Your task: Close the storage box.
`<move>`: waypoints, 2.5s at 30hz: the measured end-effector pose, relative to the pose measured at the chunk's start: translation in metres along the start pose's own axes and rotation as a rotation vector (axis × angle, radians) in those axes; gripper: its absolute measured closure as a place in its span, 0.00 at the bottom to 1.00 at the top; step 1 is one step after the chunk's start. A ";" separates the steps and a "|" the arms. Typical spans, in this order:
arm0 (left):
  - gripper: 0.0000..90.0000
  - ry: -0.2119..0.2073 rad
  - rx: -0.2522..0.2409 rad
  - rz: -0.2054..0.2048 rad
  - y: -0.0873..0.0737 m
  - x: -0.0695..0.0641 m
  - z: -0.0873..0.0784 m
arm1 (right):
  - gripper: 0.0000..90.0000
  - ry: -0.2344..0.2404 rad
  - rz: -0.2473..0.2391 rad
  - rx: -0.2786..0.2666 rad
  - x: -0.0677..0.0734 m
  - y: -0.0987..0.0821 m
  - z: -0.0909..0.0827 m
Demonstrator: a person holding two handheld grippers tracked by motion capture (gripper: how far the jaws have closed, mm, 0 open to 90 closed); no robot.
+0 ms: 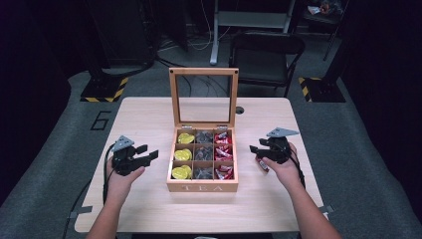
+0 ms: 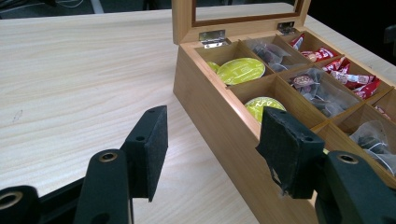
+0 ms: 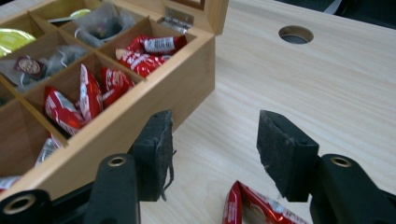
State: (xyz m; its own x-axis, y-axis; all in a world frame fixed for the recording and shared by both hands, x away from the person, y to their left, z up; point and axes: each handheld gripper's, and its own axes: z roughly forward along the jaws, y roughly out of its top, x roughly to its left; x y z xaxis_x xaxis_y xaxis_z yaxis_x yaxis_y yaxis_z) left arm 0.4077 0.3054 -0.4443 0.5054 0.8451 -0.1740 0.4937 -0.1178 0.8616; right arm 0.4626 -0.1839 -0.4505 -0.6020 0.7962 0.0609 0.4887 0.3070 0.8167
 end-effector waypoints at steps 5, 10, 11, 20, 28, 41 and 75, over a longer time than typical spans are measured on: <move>0.47 0.000 0.002 -0.005 0.000 0.001 0.000 | 0.51 0.015 -0.007 -0.003 0.002 0.015 -0.001; 0.47 -0.003 0.004 -0.008 0.000 0.002 0.002 | 0.50 0.034 -0.021 -0.006 0.005 0.027 -0.001; 0.47 -0.003 0.007 -0.007 0.000 0.002 0.003 | 0.51 0.038 -0.028 -0.006 0.005 0.030 -0.002; 0.47 -0.006 0.006 -0.008 0.000 0.001 0.004 | 0.51 0.049 -0.057 -0.028 0.006 0.058 -0.003; 0.47 -0.006 0.001 -0.008 0.000 0.001 0.003 | 0.52 0.051 -0.095 -0.035 0.007 0.078 0.004; 0.47 -0.007 0.005 -0.005 0.000 0.002 0.003 | 0.50 0.060 -0.052 -0.036 -0.001 0.101 0.024; 0.47 -0.012 0.008 -0.022 -0.001 0.006 0.003 | 0.51 0.067 -0.019 -0.029 -0.020 0.137 0.082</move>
State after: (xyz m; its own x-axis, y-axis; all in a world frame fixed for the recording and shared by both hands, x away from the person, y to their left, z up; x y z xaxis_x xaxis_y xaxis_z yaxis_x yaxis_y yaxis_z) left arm 0.4120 0.3091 -0.4479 0.5029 0.8412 -0.1986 0.5104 -0.1036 0.8537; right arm 0.5930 -0.1149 -0.3871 -0.6525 0.7533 0.0825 0.4589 0.3061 0.8341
